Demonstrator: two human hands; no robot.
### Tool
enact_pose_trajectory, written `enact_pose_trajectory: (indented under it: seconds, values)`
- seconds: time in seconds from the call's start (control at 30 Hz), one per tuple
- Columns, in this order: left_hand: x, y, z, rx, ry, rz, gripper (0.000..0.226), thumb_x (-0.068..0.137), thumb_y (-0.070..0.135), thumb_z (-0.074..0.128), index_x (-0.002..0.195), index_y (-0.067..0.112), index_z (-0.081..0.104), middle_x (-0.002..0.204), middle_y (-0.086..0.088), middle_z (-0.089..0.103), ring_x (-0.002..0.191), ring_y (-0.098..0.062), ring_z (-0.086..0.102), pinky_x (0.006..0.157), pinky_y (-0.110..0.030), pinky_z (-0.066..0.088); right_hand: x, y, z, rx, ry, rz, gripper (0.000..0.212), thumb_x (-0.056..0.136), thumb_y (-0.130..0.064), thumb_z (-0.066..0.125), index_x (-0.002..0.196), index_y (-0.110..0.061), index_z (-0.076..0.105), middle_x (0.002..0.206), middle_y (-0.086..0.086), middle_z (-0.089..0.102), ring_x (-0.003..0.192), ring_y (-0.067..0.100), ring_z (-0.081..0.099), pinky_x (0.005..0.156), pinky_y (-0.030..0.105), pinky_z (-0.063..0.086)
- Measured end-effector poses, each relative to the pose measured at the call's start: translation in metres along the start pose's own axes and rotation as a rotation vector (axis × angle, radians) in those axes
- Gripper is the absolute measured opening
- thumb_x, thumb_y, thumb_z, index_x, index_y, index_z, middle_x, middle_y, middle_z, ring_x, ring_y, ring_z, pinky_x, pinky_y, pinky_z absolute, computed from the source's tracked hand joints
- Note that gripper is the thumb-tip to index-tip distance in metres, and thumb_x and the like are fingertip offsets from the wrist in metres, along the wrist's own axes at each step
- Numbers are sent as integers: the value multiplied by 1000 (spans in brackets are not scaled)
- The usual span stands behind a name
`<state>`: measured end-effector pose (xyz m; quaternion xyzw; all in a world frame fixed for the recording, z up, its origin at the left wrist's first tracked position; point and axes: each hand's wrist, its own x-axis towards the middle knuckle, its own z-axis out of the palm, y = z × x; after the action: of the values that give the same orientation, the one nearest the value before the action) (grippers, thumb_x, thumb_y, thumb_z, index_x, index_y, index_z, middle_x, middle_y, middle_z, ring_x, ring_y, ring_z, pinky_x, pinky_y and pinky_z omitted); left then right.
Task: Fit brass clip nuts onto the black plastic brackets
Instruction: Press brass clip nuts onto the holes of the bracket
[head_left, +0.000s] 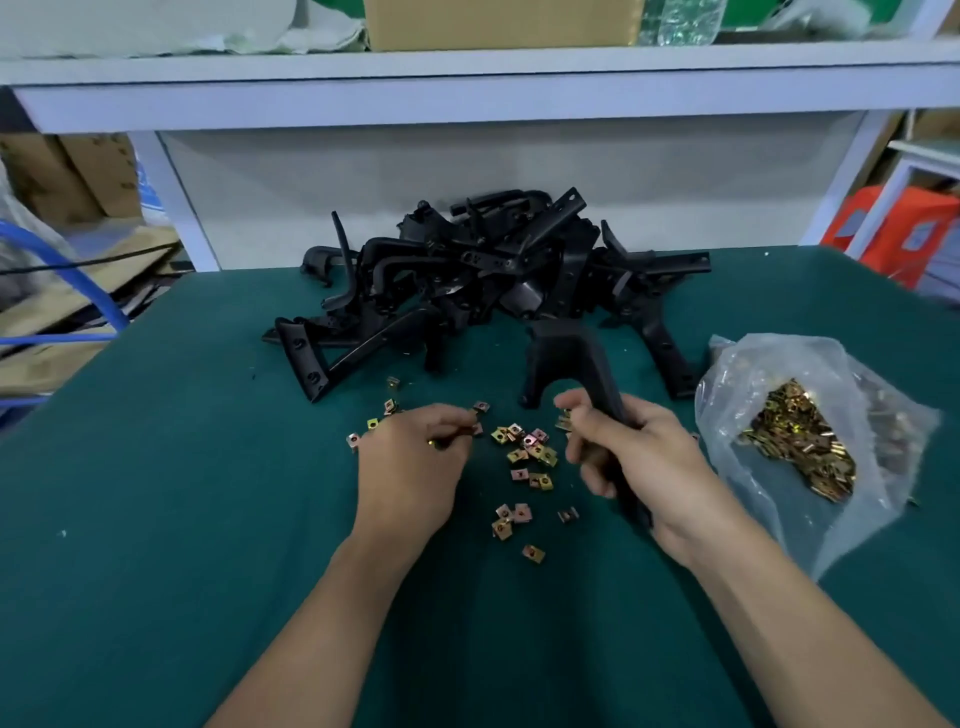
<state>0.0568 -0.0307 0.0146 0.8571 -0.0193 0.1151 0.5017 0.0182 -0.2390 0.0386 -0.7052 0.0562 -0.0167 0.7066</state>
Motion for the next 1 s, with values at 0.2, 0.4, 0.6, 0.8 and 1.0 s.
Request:
enact_pose_trajectory:
  seconds: [0.2,0.4,0.6,0.8,1.0]
  values:
    - [-3,4,0,-192,-66,-15,35,87,5,77,90,40,78,83,27,75,83,12,69,72,0,46,-3,5,-13,-179,-111,103,31,91,-21,75,91,8,67,62,15,63,43,27,55,41,28,39]
    - [0,7,3,-338,-102,-34,25,87,12,80,90,37,78,85,14,79,83,-3,75,74,-8,53,-4,0,-14,-792,-20,120,23,74,-35,68,70,-14,61,55,4,69,49,21,67,54,29,52]
    - [1,6,3,-446,-147,-20,26,80,6,84,86,31,84,83,2,80,79,-11,76,74,-17,57,-1,8,-10,-1022,227,-148,22,69,-33,66,78,-26,48,66,-7,57,63,22,52,51,33,33]
    - [0,11,5,-464,-173,2,26,94,16,73,80,36,83,77,-1,79,71,-8,72,70,-16,55,0,15,-9,-1236,144,-140,47,71,-33,62,112,-38,41,75,-6,49,72,34,50,65,35,39]
    - [-5,17,4,-495,-354,-3,27,99,18,65,79,13,82,79,-11,77,76,-16,71,74,-20,54,-1,13,-14,-1343,40,-129,35,73,-34,62,105,-40,49,81,-6,54,76,30,54,66,33,38]
